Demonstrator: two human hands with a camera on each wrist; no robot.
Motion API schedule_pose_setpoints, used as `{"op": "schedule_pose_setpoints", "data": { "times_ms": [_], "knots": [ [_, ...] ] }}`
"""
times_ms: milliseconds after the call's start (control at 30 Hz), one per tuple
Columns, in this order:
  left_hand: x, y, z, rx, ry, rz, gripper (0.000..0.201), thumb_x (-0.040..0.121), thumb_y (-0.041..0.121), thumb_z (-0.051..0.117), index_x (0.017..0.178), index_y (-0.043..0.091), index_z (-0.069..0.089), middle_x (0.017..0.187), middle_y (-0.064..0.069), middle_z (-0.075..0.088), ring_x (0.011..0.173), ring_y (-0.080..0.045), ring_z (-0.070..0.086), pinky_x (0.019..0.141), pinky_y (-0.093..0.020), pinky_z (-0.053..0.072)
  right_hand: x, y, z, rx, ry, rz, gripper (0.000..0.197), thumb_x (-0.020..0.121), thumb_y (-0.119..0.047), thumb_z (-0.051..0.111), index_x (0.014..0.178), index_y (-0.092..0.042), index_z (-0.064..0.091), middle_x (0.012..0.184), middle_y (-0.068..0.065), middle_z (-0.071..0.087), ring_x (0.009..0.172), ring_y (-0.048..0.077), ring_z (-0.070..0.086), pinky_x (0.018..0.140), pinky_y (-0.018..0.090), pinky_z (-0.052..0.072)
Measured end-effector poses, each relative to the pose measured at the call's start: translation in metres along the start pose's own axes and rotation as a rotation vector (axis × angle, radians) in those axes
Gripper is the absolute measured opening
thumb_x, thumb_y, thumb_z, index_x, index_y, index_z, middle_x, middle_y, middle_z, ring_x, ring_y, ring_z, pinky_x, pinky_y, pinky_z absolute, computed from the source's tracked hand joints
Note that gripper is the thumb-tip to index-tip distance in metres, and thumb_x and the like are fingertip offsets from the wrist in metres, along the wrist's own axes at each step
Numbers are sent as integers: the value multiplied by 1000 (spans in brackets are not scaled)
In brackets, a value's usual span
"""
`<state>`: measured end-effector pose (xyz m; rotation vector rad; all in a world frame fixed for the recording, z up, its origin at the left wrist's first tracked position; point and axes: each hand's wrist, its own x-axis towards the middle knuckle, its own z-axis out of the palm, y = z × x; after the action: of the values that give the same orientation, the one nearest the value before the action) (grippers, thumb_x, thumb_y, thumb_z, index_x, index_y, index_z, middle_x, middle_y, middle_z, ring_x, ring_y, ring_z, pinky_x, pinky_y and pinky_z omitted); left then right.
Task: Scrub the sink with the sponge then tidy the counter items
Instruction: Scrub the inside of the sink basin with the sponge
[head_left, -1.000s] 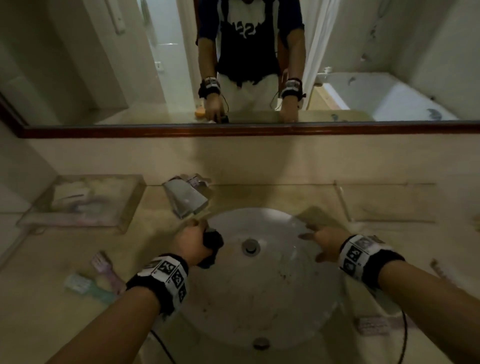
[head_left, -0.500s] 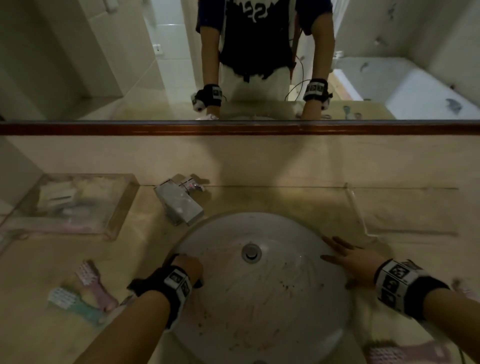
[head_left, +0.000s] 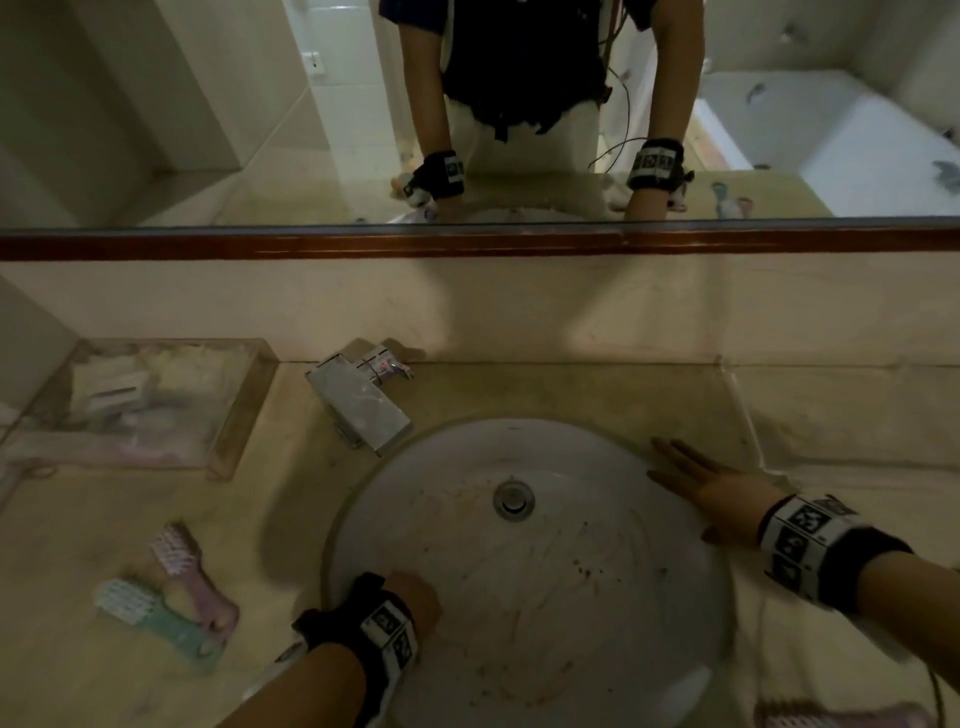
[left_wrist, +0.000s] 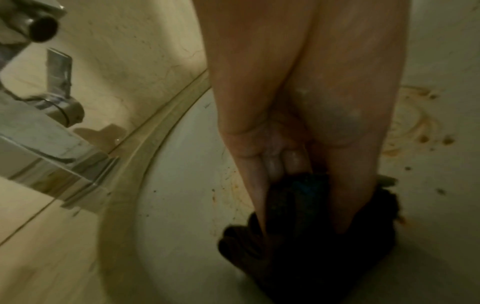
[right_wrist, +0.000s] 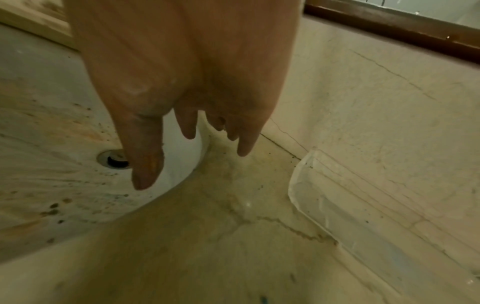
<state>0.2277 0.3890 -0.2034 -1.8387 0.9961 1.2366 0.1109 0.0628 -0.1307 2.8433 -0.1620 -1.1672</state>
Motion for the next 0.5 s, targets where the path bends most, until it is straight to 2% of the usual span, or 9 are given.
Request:
{"op": "schedule_pose_setpoints", "data": {
  "times_ms": [67,100,200,267,333,400,433,467,500],
  "knots": [
    [-9,-12,-15,-108,48,75,24,98,19,49,93,1,64,98,-20,63,99,-33,60,100,-44,45,2,4,-6,13,-3,-1,92,90,-15,59,151,-21,-9,155,6,-29,147,23,-16,119,33,17],
    [-13,-19,-24,-169,118,88,25,97,17,52,81,2,62,80,-15,60,84,-31,61,91,-41,49,4,5,-8,17,-5,-3,92,90,-15,59,151,-20,-9,155,7,-29,147,24,-16,119,32,15],
    [-17,-32,-55,-238,306,52,24,98,16,48,92,0,66,71,-5,53,81,-24,57,95,-38,48,12,7,-9,30,0,-8,93,90,-19,60,150,-18,-11,156,9,-27,147,25,-16,120,33,13],
    [-8,-37,-66,-217,327,1,34,99,15,45,66,14,53,66,-1,43,61,-16,45,88,-34,47,20,8,-8,46,-6,-9,96,89,-22,62,150,-17,-12,156,9,-27,147,26,-18,120,34,12],
    [0,-41,-69,-167,255,-28,46,100,14,43,55,18,32,61,0,32,52,-12,30,77,-31,37,27,9,-6,41,-13,-15,101,87,-26,64,149,-15,-13,155,8,-29,146,26,-20,120,36,13],
    [8,-41,-62,-117,147,-56,31,102,20,43,75,13,56,81,-9,56,71,-19,53,84,-33,41,34,9,-4,19,-20,-18,105,84,-28,67,149,-15,-14,150,3,-36,145,27,-21,120,37,14],
    [14,-39,-55,-100,116,-75,24,102,21,43,103,8,63,109,-16,62,98,-26,60,95,-36,43,37,10,-4,10,-17,-19,107,83,-28,69,149,-16,-14,146,1,-39,145,26,-22,120,38,16],
    [18,-36,-47,-74,111,-95,31,102,20,43,125,4,56,131,-17,56,119,-31,55,104,-39,41,40,10,-4,-1,-12,-19,108,82,-28,70,149,-17,-15,144,0,-41,145,26,-23,120,38,17],
    [20,-33,-41,-53,118,-103,36,102,18,42,134,2,49,140,-17,50,129,-32,49,108,-40,39,43,11,-4,-13,-5,-22,110,81,-28,71,149,-19,-16,144,0,-42,145,26,-23,119,37,19]
  ]
}}
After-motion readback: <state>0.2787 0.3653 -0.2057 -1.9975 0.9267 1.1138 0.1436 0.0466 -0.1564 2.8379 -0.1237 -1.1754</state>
